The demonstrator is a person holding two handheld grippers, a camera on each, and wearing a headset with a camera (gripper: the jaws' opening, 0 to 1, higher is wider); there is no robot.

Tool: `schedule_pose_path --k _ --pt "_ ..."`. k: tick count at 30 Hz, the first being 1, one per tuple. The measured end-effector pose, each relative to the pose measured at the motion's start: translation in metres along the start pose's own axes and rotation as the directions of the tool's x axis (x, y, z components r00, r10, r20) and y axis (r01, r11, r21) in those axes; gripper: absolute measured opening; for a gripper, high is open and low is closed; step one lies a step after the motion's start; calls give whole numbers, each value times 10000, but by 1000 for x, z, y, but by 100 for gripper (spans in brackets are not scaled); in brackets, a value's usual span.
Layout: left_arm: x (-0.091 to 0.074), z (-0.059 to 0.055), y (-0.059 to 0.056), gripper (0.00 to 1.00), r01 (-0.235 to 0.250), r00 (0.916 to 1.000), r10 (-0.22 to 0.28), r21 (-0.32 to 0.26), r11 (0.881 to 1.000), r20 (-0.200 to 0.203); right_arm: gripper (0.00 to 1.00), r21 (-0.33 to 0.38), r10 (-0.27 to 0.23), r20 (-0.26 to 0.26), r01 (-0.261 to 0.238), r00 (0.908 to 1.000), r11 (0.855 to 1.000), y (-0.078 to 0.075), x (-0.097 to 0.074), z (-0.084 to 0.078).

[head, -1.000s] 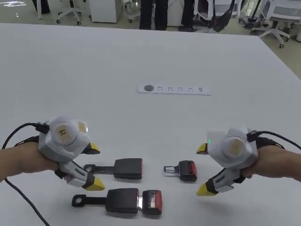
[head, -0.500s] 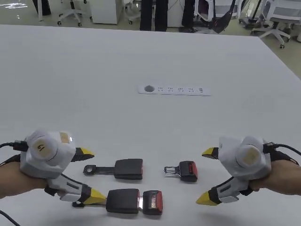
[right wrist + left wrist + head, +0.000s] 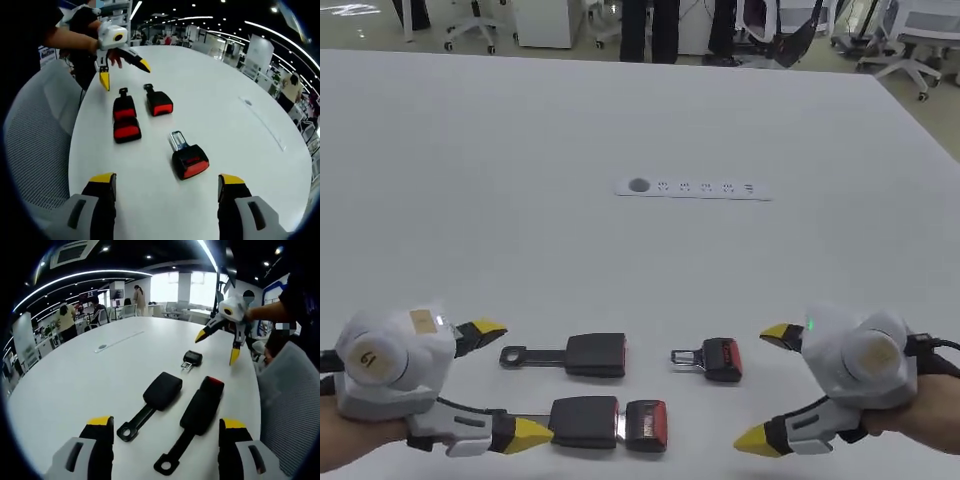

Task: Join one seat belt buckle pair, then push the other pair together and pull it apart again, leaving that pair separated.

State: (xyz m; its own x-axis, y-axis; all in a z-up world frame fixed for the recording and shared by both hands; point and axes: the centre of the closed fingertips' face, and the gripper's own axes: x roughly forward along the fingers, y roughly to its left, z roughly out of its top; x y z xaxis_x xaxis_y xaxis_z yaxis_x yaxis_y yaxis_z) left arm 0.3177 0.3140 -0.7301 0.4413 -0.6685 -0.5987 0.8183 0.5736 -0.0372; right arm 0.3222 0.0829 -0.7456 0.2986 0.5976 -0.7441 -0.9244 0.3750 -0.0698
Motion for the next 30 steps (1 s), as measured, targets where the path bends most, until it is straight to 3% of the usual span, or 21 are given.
schedule_pose_path --k 3,6,11,15,17,22,30 --pt "-3 -7 4 89 -196 9991 205 -241 9995 371 86 156 -83 208 79 9997 9998 1 2 1" --pt "-6 -5 -1 90 -304 9977 320 -274 9992 593 87 465 -273 520 248 9983 9986 2 0 5" --pt "-11 -3 -1 90 -590 9929 627 -386 9975 1010 89 872 -535 944 453 9941 9952 10 -2 9" --pt "-12 -1 -6 92 -697 9913 737 -398 9968 1093 94 1118 -707 1239 569 9898 9921 15 -1 8" --pt "-13 -7 -4 93 -733 9901 779 -427 9964 1172 97 1386 -831 1341 643 9875 9883 17 -2 7" --pt "-14 -2 -13 96 -789 9855 879 -661 9947 1450 99 1925 -1254 1840 894 9749 9772 22 -9 14" --pt "-17 -10 -17 97 -869 9819 1007 -914 9920 1601 99 1952 -1443 2111 1029 9667 9753 28 -10 12"
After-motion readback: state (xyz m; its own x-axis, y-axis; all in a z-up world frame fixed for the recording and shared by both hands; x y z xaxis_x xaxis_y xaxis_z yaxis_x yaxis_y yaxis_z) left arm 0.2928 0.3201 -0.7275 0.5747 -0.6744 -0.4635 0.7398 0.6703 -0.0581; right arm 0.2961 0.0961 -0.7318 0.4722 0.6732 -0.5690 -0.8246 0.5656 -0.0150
